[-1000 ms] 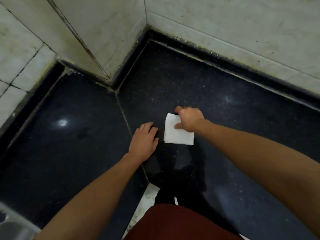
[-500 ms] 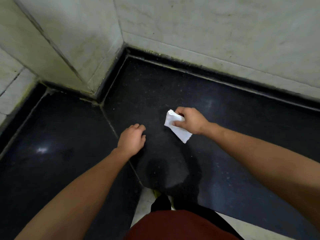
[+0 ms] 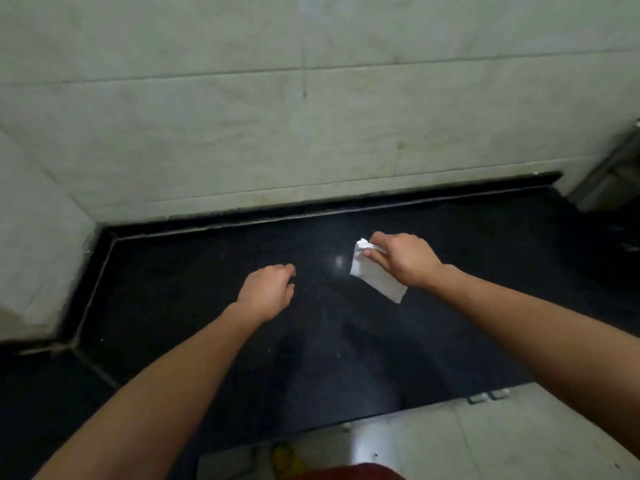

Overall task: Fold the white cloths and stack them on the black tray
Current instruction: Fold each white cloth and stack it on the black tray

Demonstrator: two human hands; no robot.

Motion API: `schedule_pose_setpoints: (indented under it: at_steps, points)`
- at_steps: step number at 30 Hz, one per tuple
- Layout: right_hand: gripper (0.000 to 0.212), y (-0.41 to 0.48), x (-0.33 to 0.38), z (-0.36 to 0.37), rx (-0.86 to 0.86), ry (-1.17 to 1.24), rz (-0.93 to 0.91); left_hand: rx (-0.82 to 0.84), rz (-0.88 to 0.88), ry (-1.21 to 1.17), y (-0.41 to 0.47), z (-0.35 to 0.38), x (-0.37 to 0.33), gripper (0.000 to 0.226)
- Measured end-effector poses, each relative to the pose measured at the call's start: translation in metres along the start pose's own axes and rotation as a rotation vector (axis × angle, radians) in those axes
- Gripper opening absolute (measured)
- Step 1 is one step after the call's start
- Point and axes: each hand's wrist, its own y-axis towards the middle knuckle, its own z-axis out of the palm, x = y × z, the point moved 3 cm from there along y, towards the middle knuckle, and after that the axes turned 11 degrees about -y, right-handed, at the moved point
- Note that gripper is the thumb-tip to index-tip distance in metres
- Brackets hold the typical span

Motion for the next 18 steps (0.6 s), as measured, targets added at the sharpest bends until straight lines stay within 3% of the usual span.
schedule_pose_setpoints:
  at_steps: [12,18]
  points:
    - [0.033,-0.28,-0.291,-0.045,-0.109,-0.103,0.388,0.078,0.491,0.04,0.063,0.098,-0.395,0.027]
    - [0.032,-0.374,-0.397,-0.057,-0.155,-0.155,0.569,0.115,0.701,0.077,0.09,0.133,-0.547,0.027]
